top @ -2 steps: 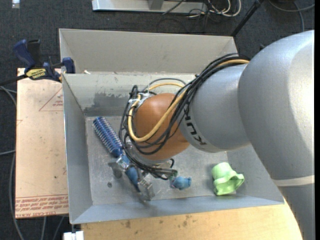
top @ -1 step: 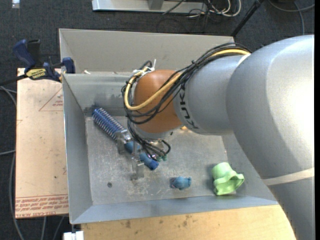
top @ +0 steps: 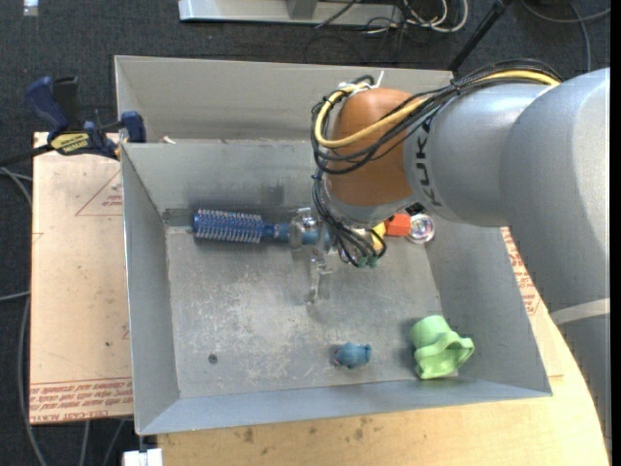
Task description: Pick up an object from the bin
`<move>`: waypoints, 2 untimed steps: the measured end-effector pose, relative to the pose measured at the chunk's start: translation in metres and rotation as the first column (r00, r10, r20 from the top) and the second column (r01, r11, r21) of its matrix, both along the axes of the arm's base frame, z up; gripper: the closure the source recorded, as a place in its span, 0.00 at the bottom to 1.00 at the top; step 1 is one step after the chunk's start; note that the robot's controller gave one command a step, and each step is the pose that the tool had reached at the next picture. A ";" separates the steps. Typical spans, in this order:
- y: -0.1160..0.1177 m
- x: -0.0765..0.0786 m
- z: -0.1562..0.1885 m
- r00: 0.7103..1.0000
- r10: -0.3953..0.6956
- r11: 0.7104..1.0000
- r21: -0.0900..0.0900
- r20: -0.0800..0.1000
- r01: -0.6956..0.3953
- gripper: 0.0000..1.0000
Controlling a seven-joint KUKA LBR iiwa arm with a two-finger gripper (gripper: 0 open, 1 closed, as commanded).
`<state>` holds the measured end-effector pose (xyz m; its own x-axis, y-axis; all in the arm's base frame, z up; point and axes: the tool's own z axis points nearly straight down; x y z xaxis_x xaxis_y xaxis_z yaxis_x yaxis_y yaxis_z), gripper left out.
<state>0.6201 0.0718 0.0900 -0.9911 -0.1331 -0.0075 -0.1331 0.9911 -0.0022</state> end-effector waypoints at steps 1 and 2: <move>0.073 0.029 0.022 0.990 -0.144 0.990 0.007 -0.001 0.144 0.00; 0.068 0.038 -0.008 0.979 -0.206 0.979 0.009 0.005 0.206 0.00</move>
Offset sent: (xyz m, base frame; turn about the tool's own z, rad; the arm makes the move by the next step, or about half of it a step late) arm 0.0277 0.0692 0.0203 0.1498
